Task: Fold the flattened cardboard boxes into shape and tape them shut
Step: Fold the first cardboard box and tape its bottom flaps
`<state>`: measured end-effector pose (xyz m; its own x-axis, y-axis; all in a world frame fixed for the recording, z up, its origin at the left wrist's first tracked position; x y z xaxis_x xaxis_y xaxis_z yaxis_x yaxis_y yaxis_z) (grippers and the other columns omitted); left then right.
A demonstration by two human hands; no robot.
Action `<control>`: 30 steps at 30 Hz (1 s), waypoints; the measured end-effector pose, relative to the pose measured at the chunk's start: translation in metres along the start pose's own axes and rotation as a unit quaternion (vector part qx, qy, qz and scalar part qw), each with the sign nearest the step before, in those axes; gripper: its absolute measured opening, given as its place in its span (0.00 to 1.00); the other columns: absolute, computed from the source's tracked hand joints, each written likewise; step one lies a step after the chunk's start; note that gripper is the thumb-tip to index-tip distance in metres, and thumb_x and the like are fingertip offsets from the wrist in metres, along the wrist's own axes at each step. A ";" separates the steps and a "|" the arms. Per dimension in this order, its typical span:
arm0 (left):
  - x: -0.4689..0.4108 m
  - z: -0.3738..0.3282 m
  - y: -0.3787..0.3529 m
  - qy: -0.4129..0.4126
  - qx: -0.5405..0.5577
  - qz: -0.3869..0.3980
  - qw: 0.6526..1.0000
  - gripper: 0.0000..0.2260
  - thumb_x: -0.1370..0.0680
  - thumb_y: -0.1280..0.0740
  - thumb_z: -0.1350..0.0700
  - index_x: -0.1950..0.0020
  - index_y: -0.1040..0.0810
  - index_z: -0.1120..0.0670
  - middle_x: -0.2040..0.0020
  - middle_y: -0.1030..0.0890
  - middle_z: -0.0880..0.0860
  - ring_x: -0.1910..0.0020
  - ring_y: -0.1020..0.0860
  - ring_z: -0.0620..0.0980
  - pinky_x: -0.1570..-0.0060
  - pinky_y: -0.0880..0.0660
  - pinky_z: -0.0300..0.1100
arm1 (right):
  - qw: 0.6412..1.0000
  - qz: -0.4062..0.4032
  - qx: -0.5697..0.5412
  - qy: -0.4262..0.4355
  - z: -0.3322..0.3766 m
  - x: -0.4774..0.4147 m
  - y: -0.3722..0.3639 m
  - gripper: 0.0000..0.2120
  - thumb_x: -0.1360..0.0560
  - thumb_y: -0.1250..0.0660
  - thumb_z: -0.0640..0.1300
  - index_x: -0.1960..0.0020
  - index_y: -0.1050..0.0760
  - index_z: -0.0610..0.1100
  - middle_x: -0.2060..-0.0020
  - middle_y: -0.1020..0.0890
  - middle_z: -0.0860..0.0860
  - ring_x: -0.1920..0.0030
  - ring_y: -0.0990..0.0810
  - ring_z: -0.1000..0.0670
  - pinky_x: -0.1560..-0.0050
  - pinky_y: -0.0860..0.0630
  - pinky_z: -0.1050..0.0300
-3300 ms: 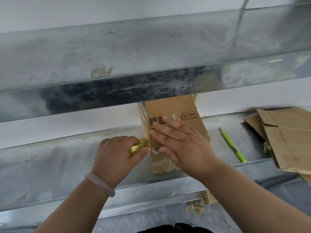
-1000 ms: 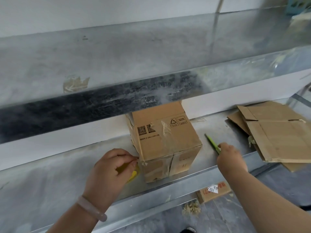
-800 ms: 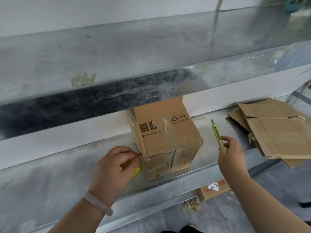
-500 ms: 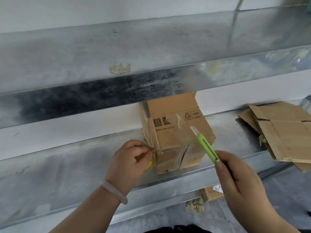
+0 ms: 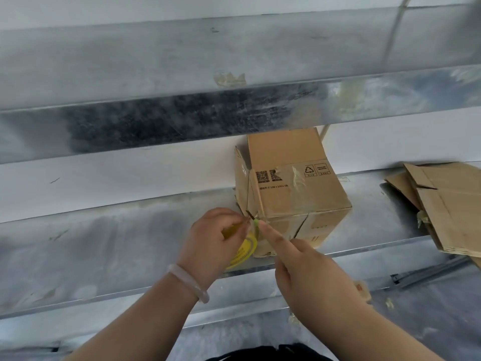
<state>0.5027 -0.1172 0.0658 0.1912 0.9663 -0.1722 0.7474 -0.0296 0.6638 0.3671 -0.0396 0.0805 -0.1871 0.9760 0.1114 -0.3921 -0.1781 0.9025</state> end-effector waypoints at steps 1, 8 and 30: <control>0.001 0.000 0.002 0.001 -0.004 -0.006 1.000 0.04 0.25 0.30 0.50 0.51 0.17 0.44 0.54 0.21 0.37 0.50 0.26 0.33 0.52 0.35 0.21 | 1.000 -0.004 0.003 -0.001 -0.001 -0.001 -0.001 0.34 0.17 0.48 0.48 0.27 0.70 0.68 0.59 0.37 0.58 0.59 0.30 0.52 0.56 0.26 0.57; -0.003 -0.003 0.011 0.016 -0.018 -0.053 0.998 0.02 0.26 0.30 0.52 0.57 0.17 0.48 0.57 0.20 0.40 0.53 0.24 0.37 0.54 0.31 0.28 | 0.995 0.021 0.093 -0.019 0.001 -0.004 -0.009 0.37 0.18 0.47 0.43 0.34 0.77 0.60 0.54 0.38 0.54 0.60 0.30 0.49 0.60 0.29 0.58; -0.002 -0.003 0.011 0.025 0.013 -0.053 0.998 0.03 0.28 0.29 0.54 0.60 0.17 0.51 0.58 0.19 0.42 0.55 0.23 0.37 0.56 0.30 0.25 | 0.994 0.012 0.110 -0.024 0.003 -0.011 -0.015 0.39 0.19 0.45 0.40 0.23 0.69 0.59 0.41 0.30 0.53 0.54 0.23 0.49 0.58 0.29 0.58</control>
<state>0.5090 -0.1187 0.0758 0.0781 0.9760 -0.2034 0.7779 0.0680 0.6247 0.3778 -0.0477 0.0674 -0.1481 0.9777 0.1486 -0.1806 -0.1745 0.9679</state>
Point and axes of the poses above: each hand's wrist, its own x-axis away from the middle knuckle, its own y-axis out of the back of the hand, z = x × y, the point moved 10 cm from there along -x, towards the middle knuckle
